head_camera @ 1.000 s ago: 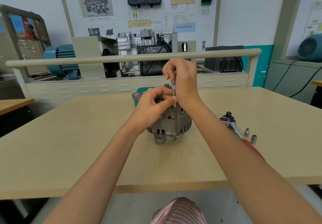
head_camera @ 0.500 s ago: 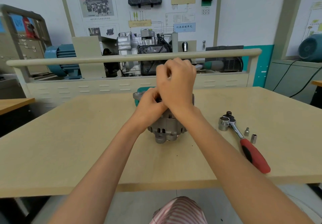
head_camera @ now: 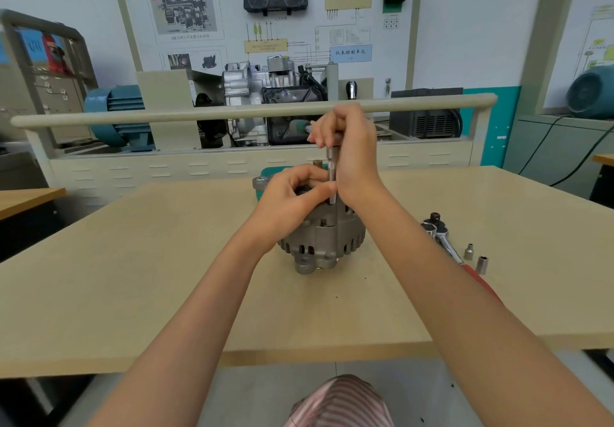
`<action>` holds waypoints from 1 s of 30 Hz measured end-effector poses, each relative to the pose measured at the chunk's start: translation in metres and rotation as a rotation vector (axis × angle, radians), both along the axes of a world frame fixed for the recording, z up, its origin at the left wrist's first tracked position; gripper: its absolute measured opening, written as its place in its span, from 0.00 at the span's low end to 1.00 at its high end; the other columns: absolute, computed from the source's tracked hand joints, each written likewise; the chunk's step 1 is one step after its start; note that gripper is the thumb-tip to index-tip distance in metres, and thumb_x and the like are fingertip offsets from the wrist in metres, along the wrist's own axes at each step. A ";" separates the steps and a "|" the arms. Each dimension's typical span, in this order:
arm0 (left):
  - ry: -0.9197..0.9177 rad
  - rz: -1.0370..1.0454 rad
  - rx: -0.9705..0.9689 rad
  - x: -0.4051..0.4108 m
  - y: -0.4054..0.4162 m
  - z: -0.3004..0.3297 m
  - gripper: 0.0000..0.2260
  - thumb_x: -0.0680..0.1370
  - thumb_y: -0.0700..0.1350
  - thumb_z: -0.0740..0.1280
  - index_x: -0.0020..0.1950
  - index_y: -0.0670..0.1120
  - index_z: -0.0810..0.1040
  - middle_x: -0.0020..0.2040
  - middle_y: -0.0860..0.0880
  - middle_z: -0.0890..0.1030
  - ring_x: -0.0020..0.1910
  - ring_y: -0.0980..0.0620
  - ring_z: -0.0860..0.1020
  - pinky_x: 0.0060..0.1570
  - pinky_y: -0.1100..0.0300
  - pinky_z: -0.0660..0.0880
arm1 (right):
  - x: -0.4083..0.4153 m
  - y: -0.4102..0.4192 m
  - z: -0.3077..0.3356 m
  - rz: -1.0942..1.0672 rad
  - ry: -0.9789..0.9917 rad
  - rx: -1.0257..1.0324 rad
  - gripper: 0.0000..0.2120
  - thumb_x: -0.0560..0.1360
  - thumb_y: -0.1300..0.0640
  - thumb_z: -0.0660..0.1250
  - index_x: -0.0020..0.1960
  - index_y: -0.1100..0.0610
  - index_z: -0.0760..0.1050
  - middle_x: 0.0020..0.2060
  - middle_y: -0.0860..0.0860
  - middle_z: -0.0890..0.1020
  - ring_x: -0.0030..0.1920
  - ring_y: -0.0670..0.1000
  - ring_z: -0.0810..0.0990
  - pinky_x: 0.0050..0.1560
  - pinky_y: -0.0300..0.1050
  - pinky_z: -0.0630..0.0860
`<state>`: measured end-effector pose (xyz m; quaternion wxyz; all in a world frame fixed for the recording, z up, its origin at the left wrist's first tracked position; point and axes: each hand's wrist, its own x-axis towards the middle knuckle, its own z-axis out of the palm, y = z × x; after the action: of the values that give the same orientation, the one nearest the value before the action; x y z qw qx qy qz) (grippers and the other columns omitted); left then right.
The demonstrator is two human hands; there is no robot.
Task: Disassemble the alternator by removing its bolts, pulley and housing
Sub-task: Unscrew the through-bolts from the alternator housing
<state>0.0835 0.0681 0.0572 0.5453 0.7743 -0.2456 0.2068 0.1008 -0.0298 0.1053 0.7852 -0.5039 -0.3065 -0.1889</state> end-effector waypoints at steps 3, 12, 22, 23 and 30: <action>0.000 0.021 0.007 0.000 0.002 -0.001 0.11 0.75 0.33 0.65 0.40 0.49 0.77 0.31 0.57 0.79 0.32 0.62 0.76 0.34 0.67 0.73 | -0.004 0.008 -0.013 -0.622 -0.327 -0.335 0.13 0.71 0.60 0.57 0.27 0.55 0.66 0.26 0.48 0.69 0.32 0.48 0.68 0.40 0.43 0.67; -0.015 -0.004 0.042 -0.002 0.001 0.001 0.13 0.75 0.35 0.66 0.41 0.54 0.78 0.33 0.61 0.81 0.34 0.66 0.78 0.35 0.73 0.72 | -0.009 0.008 -0.008 -0.662 -0.165 -0.303 0.15 0.69 0.56 0.55 0.25 0.59 0.66 0.25 0.51 0.68 0.34 0.52 0.68 0.43 0.48 0.66; 0.053 -0.006 0.008 0.000 0.004 0.002 0.06 0.76 0.42 0.69 0.44 0.53 0.79 0.39 0.56 0.82 0.41 0.61 0.80 0.40 0.69 0.74 | 0.005 -0.005 0.002 0.131 0.059 0.013 0.25 0.77 0.61 0.51 0.21 0.57 0.64 0.20 0.50 0.68 0.30 0.50 0.69 0.47 0.40 0.74; 0.050 -0.010 0.013 0.000 0.004 0.002 0.05 0.76 0.41 0.69 0.44 0.52 0.79 0.41 0.52 0.83 0.43 0.58 0.80 0.43 0.66 0.76 | 0.002 -0.002 -0.001 -0.019 -0.016 -0.067 0.22 0.76 0.61 0.52 0.23 0.57 0.65 0.22 0.49 0.69 0.30 0.49 0.70 0.45 0.39 0.72; 0.041 -0.005 0.060 -0.003 0.007 0.002 0.12 0.75 0.31 0.62 0.41 0.48 0.76 0.27 0.60 0.78 0.29 0.66 0.76 0.28 0.74 0.68 | -0.005 0.011 -0.028 -1.236 -0.396 -0.696 0.10 0.71 0.56 0.59 0.39 0.61 0.75 0.37 0.54 0.73 0.41 0.53 0.69 0.52 0.46 0.64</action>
<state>0.0805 0.0747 0.0589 0.5275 0.7937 -0.2422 0.1820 0.0957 -0.0187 0.0775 0.2598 -0.7612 -0.1448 -0.5763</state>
